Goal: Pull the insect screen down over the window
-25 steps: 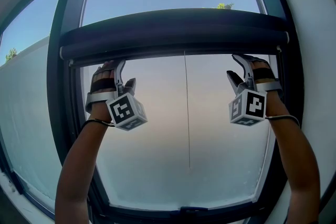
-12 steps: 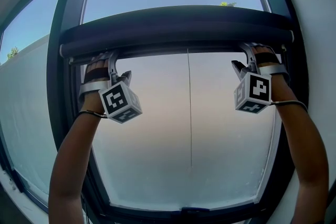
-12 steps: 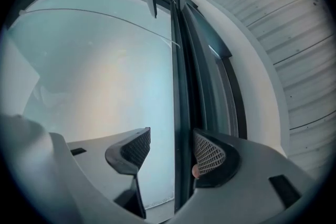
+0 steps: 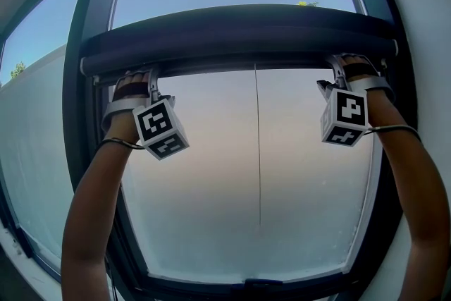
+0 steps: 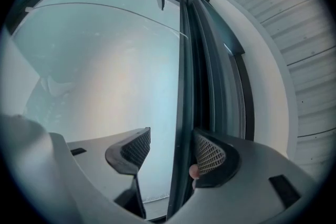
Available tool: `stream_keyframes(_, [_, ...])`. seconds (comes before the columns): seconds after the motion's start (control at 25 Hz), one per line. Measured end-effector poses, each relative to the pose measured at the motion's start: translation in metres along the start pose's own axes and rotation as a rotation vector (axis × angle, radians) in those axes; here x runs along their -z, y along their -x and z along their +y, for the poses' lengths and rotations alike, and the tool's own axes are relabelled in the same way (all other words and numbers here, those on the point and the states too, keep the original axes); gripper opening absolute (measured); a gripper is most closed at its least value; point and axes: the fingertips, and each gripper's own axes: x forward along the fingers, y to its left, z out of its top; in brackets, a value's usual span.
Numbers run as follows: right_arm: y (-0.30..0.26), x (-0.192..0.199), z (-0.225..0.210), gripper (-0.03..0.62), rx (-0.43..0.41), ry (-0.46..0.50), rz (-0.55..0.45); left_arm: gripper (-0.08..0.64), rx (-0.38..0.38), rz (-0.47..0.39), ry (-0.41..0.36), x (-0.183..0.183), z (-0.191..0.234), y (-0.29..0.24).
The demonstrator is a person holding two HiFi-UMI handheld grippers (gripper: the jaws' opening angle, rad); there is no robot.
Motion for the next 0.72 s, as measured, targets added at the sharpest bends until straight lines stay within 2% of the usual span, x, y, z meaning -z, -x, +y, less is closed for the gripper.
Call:
stream_keyframes(0.36, [-0.0012, 0.0030, 0.0031, 0.252, -0.053, 0.039, 0.005, 0.341, 0.081, 0.015, -0.015, 0.0010, -0.0015, 0.0033])
stream_keyframes(0.72, [0.0022, -0.0011, 0.0088, 0.275, -0.102, -0.004, 0.005, 0.341, 0.113, 0.012, -0.048, 0.0033, -0.0046, 0.0076])
